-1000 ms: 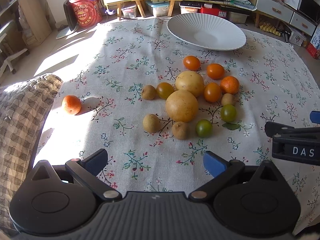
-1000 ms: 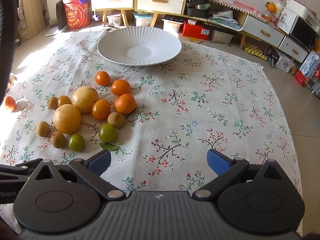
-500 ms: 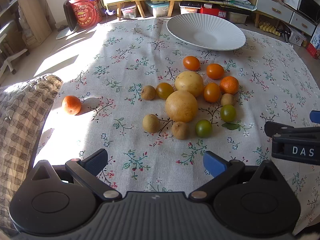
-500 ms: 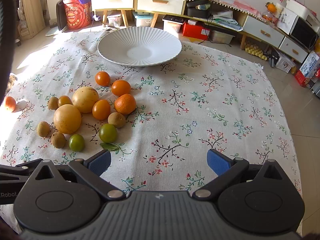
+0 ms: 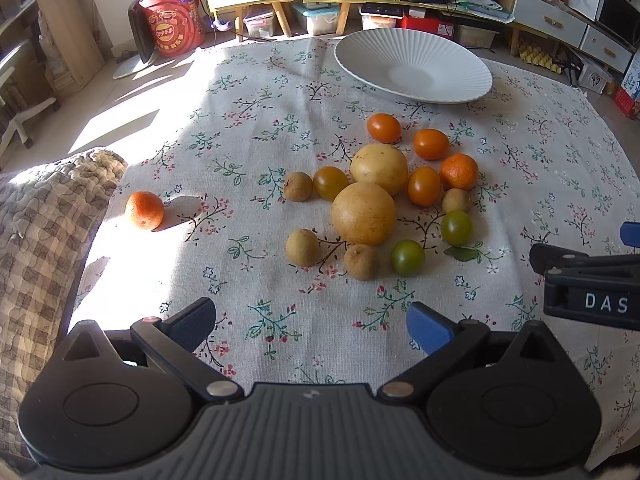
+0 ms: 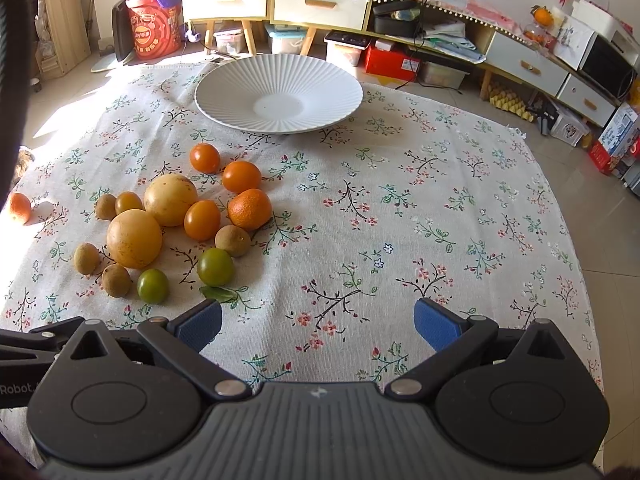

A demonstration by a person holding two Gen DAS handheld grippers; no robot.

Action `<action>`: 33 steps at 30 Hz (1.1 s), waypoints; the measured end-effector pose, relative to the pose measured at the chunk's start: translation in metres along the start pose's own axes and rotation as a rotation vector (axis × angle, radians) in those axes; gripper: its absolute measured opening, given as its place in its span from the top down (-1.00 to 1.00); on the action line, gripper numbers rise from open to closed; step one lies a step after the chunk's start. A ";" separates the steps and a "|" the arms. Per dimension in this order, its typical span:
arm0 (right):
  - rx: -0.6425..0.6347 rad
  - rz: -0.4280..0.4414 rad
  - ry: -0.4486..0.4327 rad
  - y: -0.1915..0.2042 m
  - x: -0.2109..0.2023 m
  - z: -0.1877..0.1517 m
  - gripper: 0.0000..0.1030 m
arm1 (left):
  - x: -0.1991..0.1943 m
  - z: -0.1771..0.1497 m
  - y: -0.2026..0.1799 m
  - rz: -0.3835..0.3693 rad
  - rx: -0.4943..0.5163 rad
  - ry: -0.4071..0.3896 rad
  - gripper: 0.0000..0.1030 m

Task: Organize fruits

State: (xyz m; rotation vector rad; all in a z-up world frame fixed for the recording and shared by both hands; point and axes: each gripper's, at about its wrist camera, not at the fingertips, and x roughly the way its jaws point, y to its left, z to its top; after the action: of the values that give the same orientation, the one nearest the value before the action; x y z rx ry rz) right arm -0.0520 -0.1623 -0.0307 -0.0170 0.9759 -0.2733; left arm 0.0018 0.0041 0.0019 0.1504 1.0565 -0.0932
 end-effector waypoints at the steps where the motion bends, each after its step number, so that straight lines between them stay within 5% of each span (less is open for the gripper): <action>1: 0.000 0.000 0.000 0.000 0.000 0.000 -0.99 | 0.000 0.000 0.000 0.000 0.000 0.000 -0.84; 24: -0.010 0.006 -0.004 -0.001 0.000 0.002 -0.99 | 0.003 0.001 0.003 0.002 0.007 0.004 -0.84; 33: -0.076 0.015 0.000 0.002 0.001 0.010 -0.99 | 0.010 0.012 0.010 -0.024 0.085 -0.001 -0.84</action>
State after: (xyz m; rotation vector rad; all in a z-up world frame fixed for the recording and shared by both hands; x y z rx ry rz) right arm -0.0431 -0.1614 -0.0258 -0.0793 0.9860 -0.2218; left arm 0.0184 0.0123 -0.0005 0.2141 1.0545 -0.1601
